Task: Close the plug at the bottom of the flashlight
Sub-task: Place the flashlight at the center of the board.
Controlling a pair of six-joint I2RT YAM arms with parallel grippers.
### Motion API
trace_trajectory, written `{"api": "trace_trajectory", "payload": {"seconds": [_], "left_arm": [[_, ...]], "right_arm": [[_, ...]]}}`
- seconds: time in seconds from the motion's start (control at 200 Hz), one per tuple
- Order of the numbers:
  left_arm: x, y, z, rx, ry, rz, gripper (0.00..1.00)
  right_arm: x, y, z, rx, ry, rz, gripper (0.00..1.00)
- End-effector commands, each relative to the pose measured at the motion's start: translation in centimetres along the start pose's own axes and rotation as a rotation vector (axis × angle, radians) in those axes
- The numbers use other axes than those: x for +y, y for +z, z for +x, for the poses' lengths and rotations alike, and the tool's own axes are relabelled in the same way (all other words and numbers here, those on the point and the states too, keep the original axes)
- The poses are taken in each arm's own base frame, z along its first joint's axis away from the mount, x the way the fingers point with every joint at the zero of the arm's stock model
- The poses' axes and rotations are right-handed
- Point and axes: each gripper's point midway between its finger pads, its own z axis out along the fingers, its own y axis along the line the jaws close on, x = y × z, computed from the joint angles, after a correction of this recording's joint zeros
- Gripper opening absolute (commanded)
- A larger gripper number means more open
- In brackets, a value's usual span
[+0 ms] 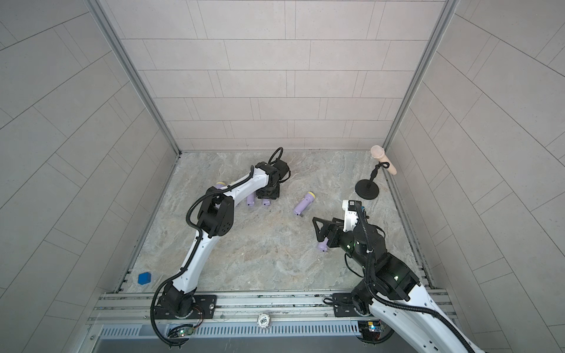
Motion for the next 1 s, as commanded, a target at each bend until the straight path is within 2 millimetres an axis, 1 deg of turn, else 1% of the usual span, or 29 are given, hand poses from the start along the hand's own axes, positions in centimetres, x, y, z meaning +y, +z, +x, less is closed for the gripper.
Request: {"api": "trace_trajectory", "payload": {"seconds": [0.0, 0.17, 0.21, 0.27, 0.33, 0.385, 0.46, 0.495, 0.575, 0.76, 0.991], "left_arm": [[0.3, 1.0, 0.8, 0.027, 0.006, -0.044, 0.14], [0.3, 1.2, 0.7, 0.033, 0.006, -0.043, 0.26], [0.2, 1.2, 0.7, 0.033, 0.008, -0.043, 0.32], [0.3, 1.2, 0.7, 0.031, 0.009, -0.046, 0.37], [0.3, 1.1, 0.6, 0.027, 0.009, -0.048, 0.46], [0.5, 1.1, 0.5, 0.026, 0.008, -0.052, 0.49], [0.5, 1.1, 0.4, 0.024, 0.008, -0.053, 0.56], [0.5, 1.0, 0.5, 0.026, 0.01, -0.052, 0.57], [0.5, 1.0, 0.4, 0.024, 0.011, -0.054, 0.67], [0.4, 0.1, -0.1, 0.009, 0.008, -0.041, 0.68], [-0.3, -1.1, -0.5, -0.011, 0.006, -0.008, 0.69]], "right_arm": [[0.2, 0.0, -0.2, -0.011, 0.009, -0.013, 0.94], [0.2, 0.0, -0.3, -0.013, 0.008, -0.012, 0.94], [0.2, 0.0, -0.3, -0.012, 0.008, -0.013, 0.94], [0.2, 0.0, -0.3, -0.012, 0.007, -0.012, 0.94], [0.2, 0.0, -0.2, -0.01, 0.007, -0.01, 0.94], [0.2, 0.0, -0.2, -0.011, 0.008, -0.01, 0.94], [0.2, 0.0, -0.2, -0.011, 0.007, -0.01, 0.94], [0.1, 0.1, -0.2, -0.01, 0.008, -0.01, 0.94], [0.2, 0.0, -0.2, -0.012, 0.009, -0.012, 0.94], [0.2, 0.1, -0.2, -0.013, 0.009, -0.013, 0.94], [0.2, 0.1, -0.2, -0.013, 0.009, -0.012, 0.94]]}}
